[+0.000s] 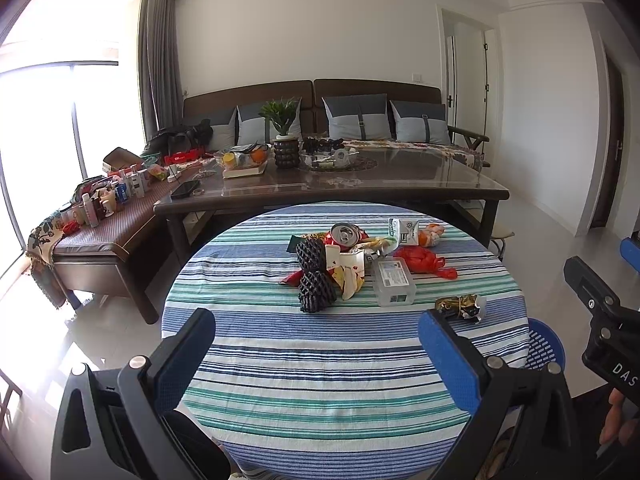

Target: Collect trash

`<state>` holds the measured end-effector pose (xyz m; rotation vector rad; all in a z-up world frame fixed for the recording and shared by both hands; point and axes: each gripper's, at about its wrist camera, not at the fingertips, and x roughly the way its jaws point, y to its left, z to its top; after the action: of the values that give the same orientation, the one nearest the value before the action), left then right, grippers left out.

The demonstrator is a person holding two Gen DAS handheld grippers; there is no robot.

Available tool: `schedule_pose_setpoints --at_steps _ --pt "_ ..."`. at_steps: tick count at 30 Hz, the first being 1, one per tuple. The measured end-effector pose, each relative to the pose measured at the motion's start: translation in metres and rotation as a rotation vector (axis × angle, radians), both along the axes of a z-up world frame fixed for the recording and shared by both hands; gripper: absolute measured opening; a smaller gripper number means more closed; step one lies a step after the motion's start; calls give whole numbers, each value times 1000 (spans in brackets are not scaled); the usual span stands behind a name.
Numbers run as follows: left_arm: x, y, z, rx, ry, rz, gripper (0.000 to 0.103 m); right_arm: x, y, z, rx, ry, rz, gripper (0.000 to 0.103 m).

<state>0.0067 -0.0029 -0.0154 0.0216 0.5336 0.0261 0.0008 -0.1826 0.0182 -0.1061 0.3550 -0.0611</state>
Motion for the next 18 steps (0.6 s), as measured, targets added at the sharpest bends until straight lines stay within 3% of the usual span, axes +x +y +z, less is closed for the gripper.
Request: schedule_pose_setpoints --at_steps 18 --pt "8 -2 -2 5 21 3 103 2 -2 -5 -4 11 -1 103"
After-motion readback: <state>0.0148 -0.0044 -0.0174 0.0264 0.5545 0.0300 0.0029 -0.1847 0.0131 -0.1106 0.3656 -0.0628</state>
